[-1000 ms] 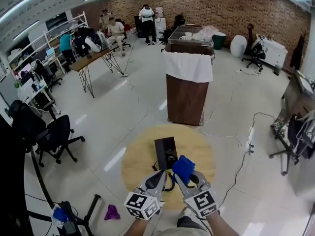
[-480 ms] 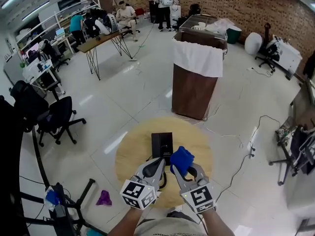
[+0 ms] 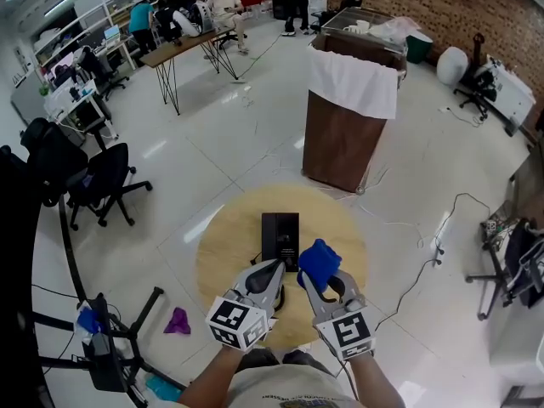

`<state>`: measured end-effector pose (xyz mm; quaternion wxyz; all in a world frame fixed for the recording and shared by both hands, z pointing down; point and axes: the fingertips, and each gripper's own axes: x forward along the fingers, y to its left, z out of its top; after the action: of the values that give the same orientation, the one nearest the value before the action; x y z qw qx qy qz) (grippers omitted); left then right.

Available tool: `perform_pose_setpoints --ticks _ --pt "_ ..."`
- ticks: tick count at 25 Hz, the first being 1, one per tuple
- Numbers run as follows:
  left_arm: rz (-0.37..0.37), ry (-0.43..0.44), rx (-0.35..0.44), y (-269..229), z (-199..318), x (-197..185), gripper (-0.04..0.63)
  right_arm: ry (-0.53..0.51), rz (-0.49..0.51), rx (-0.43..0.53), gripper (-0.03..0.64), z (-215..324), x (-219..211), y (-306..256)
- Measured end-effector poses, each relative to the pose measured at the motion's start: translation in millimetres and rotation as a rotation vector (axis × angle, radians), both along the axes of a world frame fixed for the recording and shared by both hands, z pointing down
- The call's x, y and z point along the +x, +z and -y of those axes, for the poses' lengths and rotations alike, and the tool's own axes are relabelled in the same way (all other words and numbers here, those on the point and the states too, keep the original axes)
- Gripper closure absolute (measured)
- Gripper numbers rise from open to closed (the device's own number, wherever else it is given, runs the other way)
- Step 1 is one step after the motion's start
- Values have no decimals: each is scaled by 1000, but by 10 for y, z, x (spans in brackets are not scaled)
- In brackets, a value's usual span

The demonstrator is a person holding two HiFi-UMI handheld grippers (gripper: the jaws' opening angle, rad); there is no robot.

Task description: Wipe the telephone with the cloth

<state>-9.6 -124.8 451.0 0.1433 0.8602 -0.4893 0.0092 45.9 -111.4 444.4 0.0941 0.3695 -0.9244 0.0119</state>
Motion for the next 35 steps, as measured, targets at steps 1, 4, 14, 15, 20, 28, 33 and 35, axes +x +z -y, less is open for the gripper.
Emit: perform_pose_setpoints --ticks 1,4,14,15,20,28,33,35 --pt "1 -2 -5 26 8 -22 591 0 0 -3 554 7 -15 10" --pt "-8 1 -13 91 48 -91 591 4 -9 -12 554 36 -73 33" --pt "-81 103 -130 557 363 -427 551 55 -53 -28 554 185 -289 178" --pt "-89 106 -148 636 413 -486 551 67 -56 -32 554 209 -293 215" --pt "-134 161 -254 1086 635 -708 478 97 -78 -58 554 274 -358 277" --pt "-219 251 -422 1728 901 -843 413 169 -108 -100 554 293 -278 406" --pt "-243 303 -509 2026 1012 -827 365 209 -111 -129 554 330 -216 493" --pt "-251 310 -528 2103 1063 -831 364 213 -107 -142 554 344 -224 541"
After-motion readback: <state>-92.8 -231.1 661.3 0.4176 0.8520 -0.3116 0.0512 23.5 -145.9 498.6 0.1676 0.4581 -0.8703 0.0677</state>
